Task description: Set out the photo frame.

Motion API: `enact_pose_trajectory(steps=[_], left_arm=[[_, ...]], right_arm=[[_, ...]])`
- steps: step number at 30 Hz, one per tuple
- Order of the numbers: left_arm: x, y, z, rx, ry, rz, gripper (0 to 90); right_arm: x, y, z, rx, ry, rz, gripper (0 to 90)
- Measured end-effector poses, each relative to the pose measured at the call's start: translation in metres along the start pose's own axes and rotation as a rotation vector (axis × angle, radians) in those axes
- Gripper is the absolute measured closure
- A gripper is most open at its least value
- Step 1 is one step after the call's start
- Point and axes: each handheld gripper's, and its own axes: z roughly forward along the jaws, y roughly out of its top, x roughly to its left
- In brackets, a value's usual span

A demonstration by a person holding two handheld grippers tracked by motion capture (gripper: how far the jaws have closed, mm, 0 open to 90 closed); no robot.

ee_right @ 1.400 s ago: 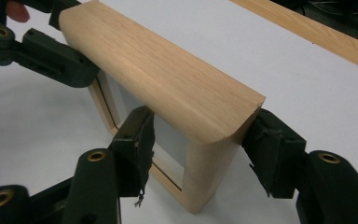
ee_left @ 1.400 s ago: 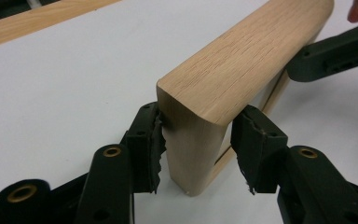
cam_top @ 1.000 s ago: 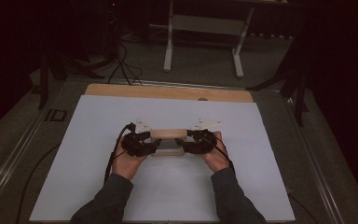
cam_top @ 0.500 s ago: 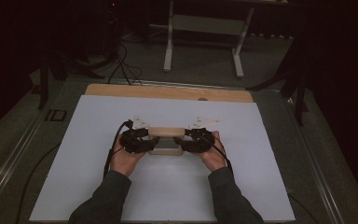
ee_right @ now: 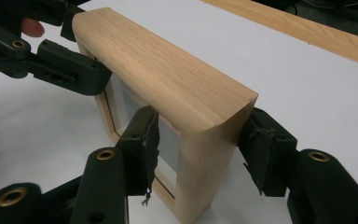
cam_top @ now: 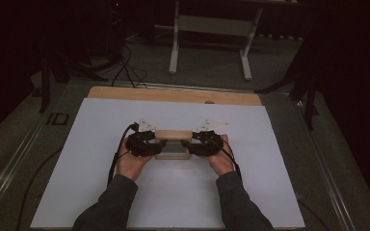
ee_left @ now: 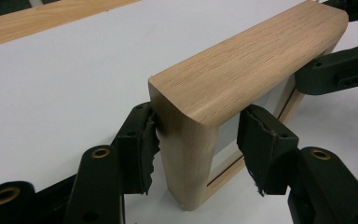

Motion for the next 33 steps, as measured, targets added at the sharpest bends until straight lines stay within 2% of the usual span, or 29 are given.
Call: enact_pose_trajectory(steps=[9, 14, 23, 28, 33], left_arm=[[0.008, 0.002, 0.005, -0.009, -0.029, -0.03, 47.0], [0.01, 0.003, 0.009, -0.012, -0.041, -0.049, 44.1], [0.012, 0.003, 0.014, 0.008, -0.035, -0.073, 37.4], [0.013, 0.002, 0.016, 0.021, -0.045, -0.082, 35.0], [0.015, 0.002, 0.015, 0.027, -0.032, -0.093, 31.7]], right_arm=[[-0.004, 0.001, 0.003, -0.007, 0.002, 0.033, 47.9], [-0.006, 0.002, 0.006, -0.007, 0.001, 0.041, 44.7], [-0.009, 0.004, 0.008, 0.007, -0.007, 0.055, 39.0], [-0.011, 0.003, 0.009, 0.017, -0.005, 0.067, 37.1], [-0.011, 0.003, 0.01, 0.026, -0.013, 0.072, 34.9]])
